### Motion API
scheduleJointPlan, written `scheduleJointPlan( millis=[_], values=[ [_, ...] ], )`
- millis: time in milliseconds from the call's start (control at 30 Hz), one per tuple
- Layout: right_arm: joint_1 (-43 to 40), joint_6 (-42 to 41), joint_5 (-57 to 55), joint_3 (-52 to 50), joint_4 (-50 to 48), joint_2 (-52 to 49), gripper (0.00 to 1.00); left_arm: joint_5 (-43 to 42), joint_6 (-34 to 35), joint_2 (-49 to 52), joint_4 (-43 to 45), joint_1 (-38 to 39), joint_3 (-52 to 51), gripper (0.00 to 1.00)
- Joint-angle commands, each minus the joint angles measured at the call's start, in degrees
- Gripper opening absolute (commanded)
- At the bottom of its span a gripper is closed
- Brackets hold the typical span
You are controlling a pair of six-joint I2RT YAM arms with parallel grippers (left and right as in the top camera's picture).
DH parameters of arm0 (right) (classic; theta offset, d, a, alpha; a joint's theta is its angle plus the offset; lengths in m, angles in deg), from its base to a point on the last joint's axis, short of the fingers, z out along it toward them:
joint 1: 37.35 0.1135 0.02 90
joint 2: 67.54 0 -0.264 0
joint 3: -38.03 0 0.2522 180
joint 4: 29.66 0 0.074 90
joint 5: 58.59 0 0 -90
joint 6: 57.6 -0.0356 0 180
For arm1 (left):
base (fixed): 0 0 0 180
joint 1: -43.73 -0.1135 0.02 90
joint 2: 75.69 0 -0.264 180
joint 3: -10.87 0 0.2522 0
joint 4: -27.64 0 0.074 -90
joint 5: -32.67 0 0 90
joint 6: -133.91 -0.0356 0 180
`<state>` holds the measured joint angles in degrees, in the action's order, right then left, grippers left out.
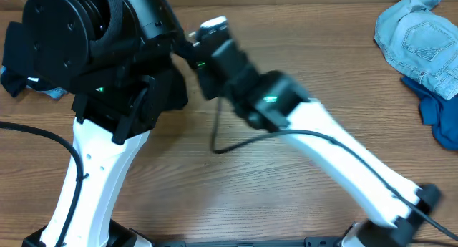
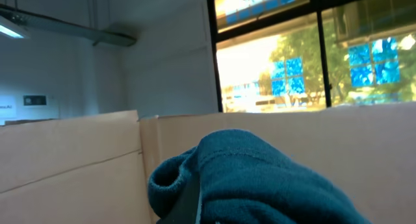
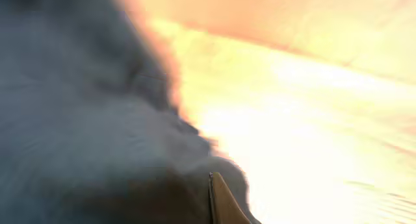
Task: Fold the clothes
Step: 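Pull the right gripper rightward, stretching the shirt between both grippers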
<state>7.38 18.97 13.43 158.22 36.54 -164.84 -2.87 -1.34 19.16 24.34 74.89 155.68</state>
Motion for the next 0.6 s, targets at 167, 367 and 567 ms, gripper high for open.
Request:
scheduleJointPlan(
  millis=[167,367,567],
  values=[
    [-12.24,5.27,-0.02,0.42,2.16,10.01,0.04,5.16,0.2,-0.02,-8.79,0.26,1.22,0.06],
    [-20.39,7.96,-0.35,0.42,2.14,10.29,0.04,8.41,9.75,-0.02,-22.32,0.26,1.22,0.11],
    [-30.34,11.54,4.55,0.52,1.81,10.29,0.04,6.78,26.25,-0.02,-43.98,0.26,1.22,0.17]
  ],
)
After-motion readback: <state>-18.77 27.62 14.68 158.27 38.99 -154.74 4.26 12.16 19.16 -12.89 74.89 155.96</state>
